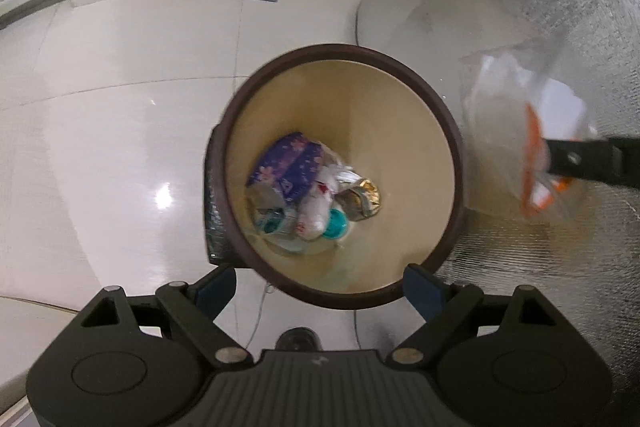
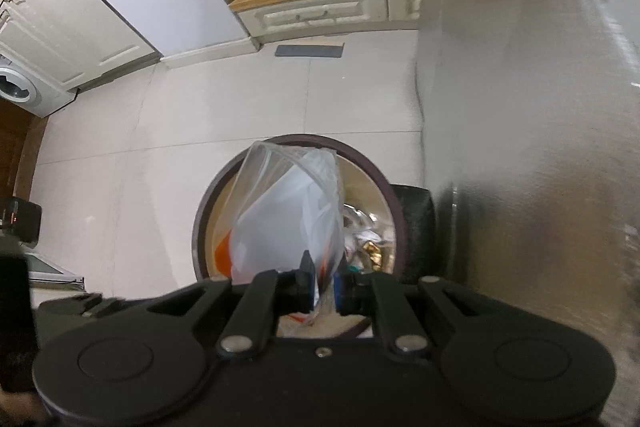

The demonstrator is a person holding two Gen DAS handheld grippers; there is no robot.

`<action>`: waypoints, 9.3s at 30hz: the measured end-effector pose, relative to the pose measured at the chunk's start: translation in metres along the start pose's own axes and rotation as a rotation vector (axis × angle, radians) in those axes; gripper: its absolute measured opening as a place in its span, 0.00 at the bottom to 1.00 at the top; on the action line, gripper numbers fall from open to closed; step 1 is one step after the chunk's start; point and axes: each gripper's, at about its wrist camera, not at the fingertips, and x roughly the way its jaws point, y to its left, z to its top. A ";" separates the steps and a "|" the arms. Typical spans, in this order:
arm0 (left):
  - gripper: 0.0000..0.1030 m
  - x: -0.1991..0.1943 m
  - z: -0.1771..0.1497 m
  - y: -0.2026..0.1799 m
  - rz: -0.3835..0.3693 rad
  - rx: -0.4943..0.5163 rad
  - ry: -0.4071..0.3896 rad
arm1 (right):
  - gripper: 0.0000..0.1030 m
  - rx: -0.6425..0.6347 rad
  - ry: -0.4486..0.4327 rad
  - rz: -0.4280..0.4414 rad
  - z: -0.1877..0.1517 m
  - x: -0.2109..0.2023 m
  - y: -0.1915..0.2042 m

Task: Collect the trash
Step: 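Open the left tool to drop the cap while the right tool releases the clear bag, then lift both tools away from the wastebasket back toward the table, then move the left tool to the gold wrapper while the right tool approaches the brown paper bag, then grasp the gold foil wrapper with the left tool while the right tool grasps the brown paper bag, then lift the gold wrapper with the left tool while the right tool lifts the paper bag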

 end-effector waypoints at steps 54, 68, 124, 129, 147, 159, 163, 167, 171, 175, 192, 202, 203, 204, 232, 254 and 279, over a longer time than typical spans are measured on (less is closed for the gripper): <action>1.00 -0.198 -0.087 0.014 0.089 -0.050 -0.286 | 0.97 -0.125 -0.179 -0.120 -0.084 -0.152 0.042; 1.00 -0.230 -0.115 -0.005 0.079 -0.011 -0.355 | 1.00 -0.120 -0.255 -0.138 -0.112 -0.192 0.040; 1.00 -0.266 -0.216 -0.341 0.029 0.115 -0.624 | 1.00 -0.055 -0.523 -0.070 -0.225 -0.382 -0.234; 1.00 -0.263 -0.187 -0.355 0.013 0.172 -0.637 | 1.00 -0.028 -0.551 -0.080 -0.208 -0.378 -0.249; 0.99 -0.205 -0.032 -0.393 -0.155 0.358 -0.679 | 1.00 -0.030 -0.560 -0.181 -0.102 -0.312 -0.301; 0.92 -0.132 0.058 -0.411 -0.193 0.453 -0.657 | 0.96 -0.159 -0.514 -0.277 -0.036 -0.243 -0.311; 0.92 -0.110 0.084 -0.416 -0.171 0.466 -0.655 | 0.93 -0.192 -0.480 -0.269 -0.024 -0.226 -0.310; 0.92 -0.084 0.108 -0.421 -0.114 0.530 -0.618 | 0.92 -0.269 -0.468 -0.285 -0.019 -0.211 -0.303; 0.92 -0.065 0.126 -0.417 -0.094 0.564 -0.616 | 0.92 -0.293 -0.464 -0.289 -0.014 -0.204 -0.301; 0.93 -0.053 0.145 -0.413 -0.099 0.566 -0.602 | 0.86 -0.281 -0.446 -0.271 -0.006 -0.198 -0.302; 0.49 -0.047 0.139 -0.413 -0.201 0.589 -0.532 | 0.68 -0.202 -0.404 -0.286 -0.010 -0.194 -0.305; 0.23 -0.061 0.107 -0.410 -0.190 0.535 -0.463 | 0.58 -0.084 -0.395 -0.285 -0.029 -0.207 -0.311; 0.23 -0.063 0.102 -0.410 -0.187 0.533 -0.459 | 0.58 -0.072 -0.394 -0.283 -0.032 -0.209 -0.311; 0.23 -0.064 0.097 -0.408 -0.185 0.528 -0.456 | 0.58 -0.060 -0.394 -0.282 -0.035 -0.211 -0.311; 0.39 -0.083 -0.074 -0.374 -0.267 0.386 -0.308 | 0.58 0.078 -0.352 -0.246 -0.156 -0.270 -0.281; 0.40 -0.080 -0.096 -0.405 -0.211 0.634 -0.283 | 0.58 0.128 -0.356 -0.244 -0.190 -0.286 -0.286; 0.24 -0.164 -0.149 -0.400 -0.220 0.464 -0.456 | 0.58 0.129 -0.434 -0.227 -0.219 -0.318 -0.278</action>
